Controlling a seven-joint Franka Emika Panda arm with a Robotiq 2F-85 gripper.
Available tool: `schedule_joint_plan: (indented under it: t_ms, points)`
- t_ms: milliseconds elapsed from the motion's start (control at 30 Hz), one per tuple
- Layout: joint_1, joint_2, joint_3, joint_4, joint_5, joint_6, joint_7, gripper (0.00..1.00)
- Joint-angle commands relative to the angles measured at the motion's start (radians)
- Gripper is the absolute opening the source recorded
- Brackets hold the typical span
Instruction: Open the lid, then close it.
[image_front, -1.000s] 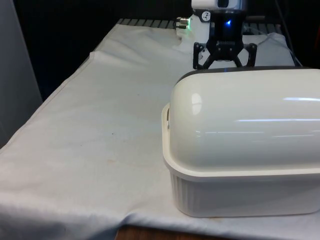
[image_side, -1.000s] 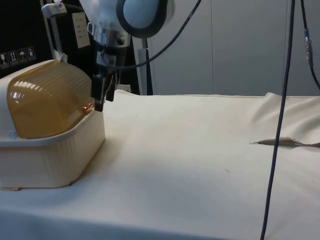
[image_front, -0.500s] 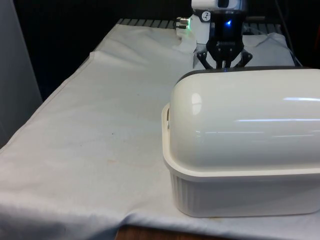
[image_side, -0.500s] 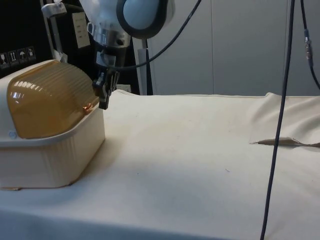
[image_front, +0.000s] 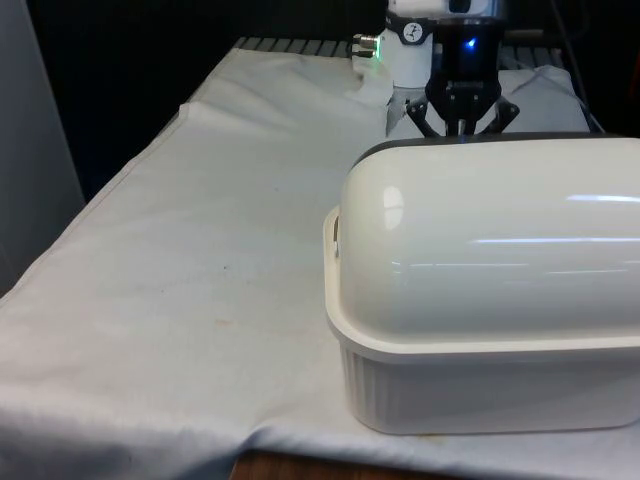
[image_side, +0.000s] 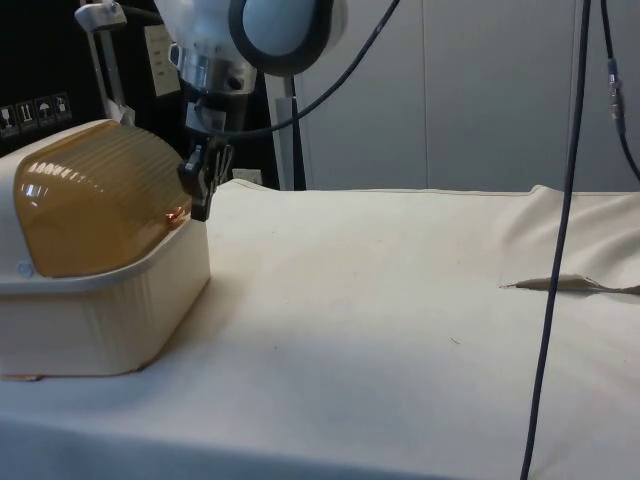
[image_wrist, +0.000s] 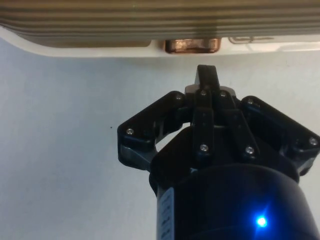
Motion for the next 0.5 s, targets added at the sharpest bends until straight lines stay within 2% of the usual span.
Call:
schedule_joint_plan:
  t_ms: [0, 200, 233, 267, 433, 467]
  points:
    - [-0.010, 0.001, 0.020, -0.001, 0.026, 0.004, -0.018, 0.00]
    - [-0.012, 0.001, 0.032, 0.001, 0.036, 0.002, -0.032, 0.00]
    - [0.000, 0.001, 0.010, 0.000, 0.007, 0.000, -0.009, 0.00]
    - [-0.012, 0.001, 0.034, 0.002, 0.038, 0.002, -0.035, 0.00]
    - [-0.013, 0.003, 0.035, 0.005, 0.041, 0.000, -0.046, 0.00]
    - [-0.010, 0.005, 0.031, 0.007, 0.036, 0.000, -0.045, 0.00]
